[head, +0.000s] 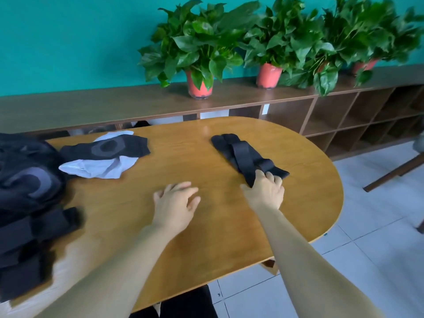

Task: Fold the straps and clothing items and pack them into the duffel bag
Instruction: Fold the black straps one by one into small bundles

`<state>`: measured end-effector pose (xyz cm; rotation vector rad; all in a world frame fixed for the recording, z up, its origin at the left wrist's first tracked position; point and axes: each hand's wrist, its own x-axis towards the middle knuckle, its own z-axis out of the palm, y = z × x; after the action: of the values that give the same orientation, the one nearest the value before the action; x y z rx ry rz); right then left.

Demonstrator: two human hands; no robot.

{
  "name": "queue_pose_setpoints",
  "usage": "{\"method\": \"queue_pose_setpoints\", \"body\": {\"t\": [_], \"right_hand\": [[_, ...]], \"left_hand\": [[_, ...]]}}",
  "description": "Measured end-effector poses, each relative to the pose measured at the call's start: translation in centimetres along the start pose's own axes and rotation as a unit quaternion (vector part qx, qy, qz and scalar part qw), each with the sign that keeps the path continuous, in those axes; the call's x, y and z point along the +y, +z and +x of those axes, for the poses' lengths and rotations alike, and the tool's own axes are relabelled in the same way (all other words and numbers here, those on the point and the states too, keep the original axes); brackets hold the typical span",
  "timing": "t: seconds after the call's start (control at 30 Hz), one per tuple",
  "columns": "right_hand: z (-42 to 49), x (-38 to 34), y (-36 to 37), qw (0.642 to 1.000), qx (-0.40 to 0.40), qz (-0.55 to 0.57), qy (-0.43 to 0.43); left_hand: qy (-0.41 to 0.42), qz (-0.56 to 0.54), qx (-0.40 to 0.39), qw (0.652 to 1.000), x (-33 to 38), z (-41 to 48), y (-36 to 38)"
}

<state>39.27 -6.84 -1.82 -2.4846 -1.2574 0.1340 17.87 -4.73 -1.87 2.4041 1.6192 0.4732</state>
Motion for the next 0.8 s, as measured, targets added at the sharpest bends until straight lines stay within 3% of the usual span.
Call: {"method": "queue_pose_setpoints", "body": {"t": [0.13, 0.33, 0.57, 0.7, 0.8], "right_hand": [[1.2, 0.9, 0.4, 0.997, -0.011, -0.054, 0.057], [1.8, 1.0, 0.4, 0.994, 0.07, -0.079, 0.027], [0.9, -0.8, -0.7, 0.984, 0.179, 0.015, 0.009], [-2.8, -2.8, 0.0, 0.959, 0.27, 0.07, -0.054], [-6.4, -3.5, 1.2, 0.965, 0.247, 0.053, -0.073]], "left_hand": [[0.003, -0.008, -0.019, 1.0, 0.5, 1.0, 1.0], [0.009, -0.017, -0.024, 1.0, 0.8, 1.5, 1.4], [-0.009, -0.048, -0.019, 0.999, 0.1, 0.9, 0.7], [-0.056, -0.14, -0.042, 0.988, -0.1, 0.6, 0.4], [-0.078, -0.231, -0.071, 0.967, -0.5, 0.5, 0.6]]}}
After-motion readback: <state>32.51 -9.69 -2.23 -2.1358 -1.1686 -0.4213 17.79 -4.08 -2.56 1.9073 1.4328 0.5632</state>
